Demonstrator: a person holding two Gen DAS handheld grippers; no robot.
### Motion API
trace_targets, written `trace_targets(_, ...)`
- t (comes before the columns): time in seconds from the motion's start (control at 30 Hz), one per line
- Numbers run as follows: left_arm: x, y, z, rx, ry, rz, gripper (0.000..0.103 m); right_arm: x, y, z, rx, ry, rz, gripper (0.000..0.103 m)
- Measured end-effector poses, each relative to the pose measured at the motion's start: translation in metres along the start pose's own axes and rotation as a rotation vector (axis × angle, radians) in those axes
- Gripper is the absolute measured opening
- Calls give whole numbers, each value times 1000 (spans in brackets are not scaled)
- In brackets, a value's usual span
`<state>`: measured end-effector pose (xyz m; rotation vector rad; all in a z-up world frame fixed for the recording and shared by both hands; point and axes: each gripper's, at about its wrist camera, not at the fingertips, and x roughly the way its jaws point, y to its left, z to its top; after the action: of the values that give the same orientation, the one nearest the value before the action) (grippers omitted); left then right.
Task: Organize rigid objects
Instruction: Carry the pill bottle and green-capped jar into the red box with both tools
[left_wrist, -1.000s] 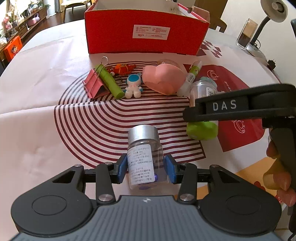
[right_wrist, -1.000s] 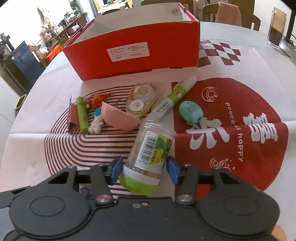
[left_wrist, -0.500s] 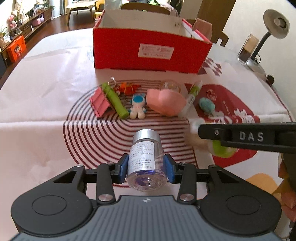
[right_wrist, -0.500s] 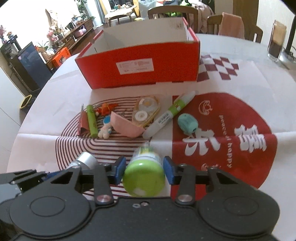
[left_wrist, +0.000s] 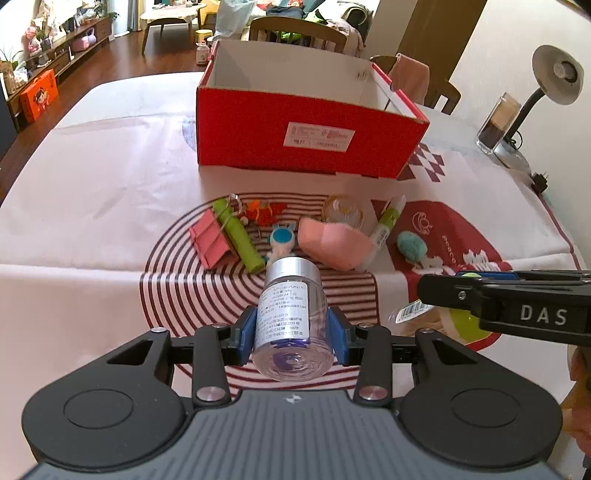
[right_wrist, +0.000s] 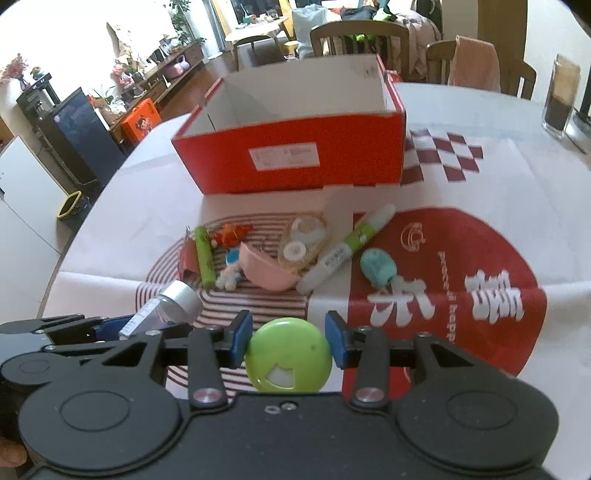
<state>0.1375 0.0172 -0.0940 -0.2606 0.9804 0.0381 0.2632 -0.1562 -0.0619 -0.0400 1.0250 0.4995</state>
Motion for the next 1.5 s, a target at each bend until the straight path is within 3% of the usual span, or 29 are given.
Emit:
trace_targets(0.47,-19,-8,76,58,-69,8,41,-27,-9,79,-49,-108,-7,42)
trace_targets(0.77,-13,-10,135,81,-103,50,41,-22,-21,140,-40,-165,-39,42)
trace_targets(1.13,23,-8,200,91,-97,53,41,13,-36,203,-28,-202,-84,42)
trace_targets(1.5,86,0,236,86,-56,91,41,76,-44,224,-27,-150,-97,42)
